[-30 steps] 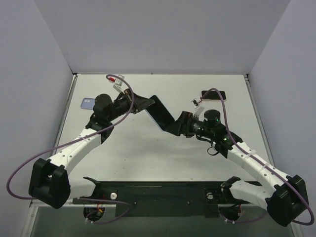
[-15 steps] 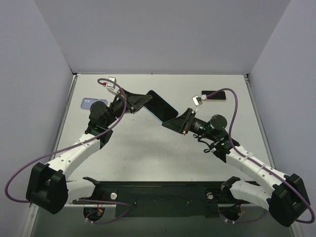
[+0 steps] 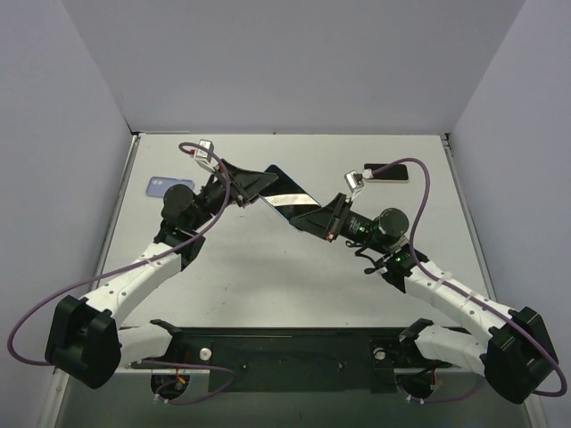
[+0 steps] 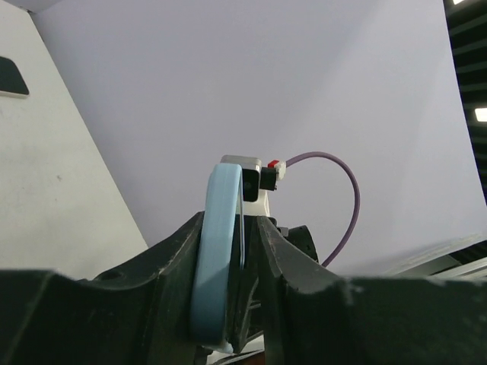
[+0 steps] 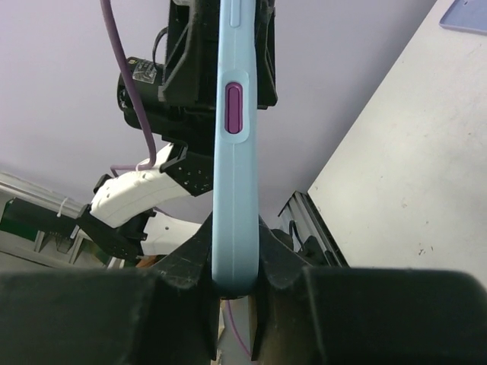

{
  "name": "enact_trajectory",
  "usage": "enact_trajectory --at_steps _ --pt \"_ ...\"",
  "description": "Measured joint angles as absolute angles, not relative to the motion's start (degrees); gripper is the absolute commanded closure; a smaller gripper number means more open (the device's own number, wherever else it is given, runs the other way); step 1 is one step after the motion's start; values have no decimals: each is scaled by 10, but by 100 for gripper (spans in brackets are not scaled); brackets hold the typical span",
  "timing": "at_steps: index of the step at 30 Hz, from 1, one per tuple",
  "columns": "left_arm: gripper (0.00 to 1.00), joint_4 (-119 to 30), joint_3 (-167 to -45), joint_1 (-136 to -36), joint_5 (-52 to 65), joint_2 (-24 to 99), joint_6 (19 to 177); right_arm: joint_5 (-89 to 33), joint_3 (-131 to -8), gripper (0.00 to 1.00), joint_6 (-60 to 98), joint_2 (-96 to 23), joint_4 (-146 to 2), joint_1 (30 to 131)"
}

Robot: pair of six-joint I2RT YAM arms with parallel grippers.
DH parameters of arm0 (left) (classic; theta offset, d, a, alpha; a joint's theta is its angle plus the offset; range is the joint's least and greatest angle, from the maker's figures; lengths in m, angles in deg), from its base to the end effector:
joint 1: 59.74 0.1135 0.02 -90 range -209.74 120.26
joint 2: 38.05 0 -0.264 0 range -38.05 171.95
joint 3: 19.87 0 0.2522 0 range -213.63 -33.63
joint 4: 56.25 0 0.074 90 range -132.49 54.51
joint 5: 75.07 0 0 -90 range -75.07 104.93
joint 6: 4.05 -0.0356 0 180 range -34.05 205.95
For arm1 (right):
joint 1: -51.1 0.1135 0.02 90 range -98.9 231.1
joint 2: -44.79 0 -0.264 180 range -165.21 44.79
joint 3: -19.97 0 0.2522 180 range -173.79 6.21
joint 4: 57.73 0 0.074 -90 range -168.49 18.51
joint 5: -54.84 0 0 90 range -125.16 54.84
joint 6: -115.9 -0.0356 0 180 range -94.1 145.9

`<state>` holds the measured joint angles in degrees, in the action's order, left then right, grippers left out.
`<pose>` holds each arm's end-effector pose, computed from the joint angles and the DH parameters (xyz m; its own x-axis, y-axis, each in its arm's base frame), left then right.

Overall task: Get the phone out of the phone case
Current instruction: Adjust the phone, then remove the phone case from the phone.

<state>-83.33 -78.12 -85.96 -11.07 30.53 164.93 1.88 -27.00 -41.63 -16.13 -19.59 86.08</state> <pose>0.2382 -0.1347 0.3446 -0.7100 -0.6337 -0.3070 0.4017 -0.0063 -0.9158 0.1761 0.1494 0.3254 -0.7106 0.4031 -0.5767 -0.6572 -0.0875 0.7486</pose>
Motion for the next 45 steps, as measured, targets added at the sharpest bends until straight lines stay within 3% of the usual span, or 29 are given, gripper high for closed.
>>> enact_trajectory --at_steps 4,5,9,10,11,16,19,24,27,30,32,33,39,45 --pt "56 -825 -781 -883 -110 305 1649 5 -270 100 -411 -176 -189 876" --pt "69 -822 -781 -888 -109 305 1649 2 -270 100 -411 -178 -187 878" --pt "93 -815 -781 -892 -105 305 1641 0 -268 100 -419 -177 -173 881" --pt "97 -819 -782 -892 -106 305 1637 0 -268 90 -423 -177 -171 881" --pt "100 -821 -783 -892 -106 305 1636 0 -268 87 -425 -176 -171 882" --pt "100 -780 -799 -896 -115 306 1635 10 -268 67 -385 -158 -203 882" --pt "100 -769 -800 -897 -124 308 1651 30 -268 64 -359 -146 -226 882" --pt "100 -759 -811 -896 -130 314 1673 58 -268 68 -330 -127 -248 882" --pt "100 -756 -814 -896 -134 314 1681 70 -268 79 -324 -123 -250 882" --pt "100 -755 -814 -895 -138 316 1683 74 -268 83 -322 -122 -252 882" --pt "100 -756 -815 -895 -141 317 1684 74 -270 90 -322 -122 -255 882" --pt "100 -756 -816 -894 -142 317 1684 75 -270 100 -325 -122 -256 882" --pt "100 -764 -817 -891 -151 319 1706 72 -285 100 -295 -117 -285 884" --pt "100 -872 -811 -895 -187 356 1807 10 -333 100 -106 -58 -429 914"
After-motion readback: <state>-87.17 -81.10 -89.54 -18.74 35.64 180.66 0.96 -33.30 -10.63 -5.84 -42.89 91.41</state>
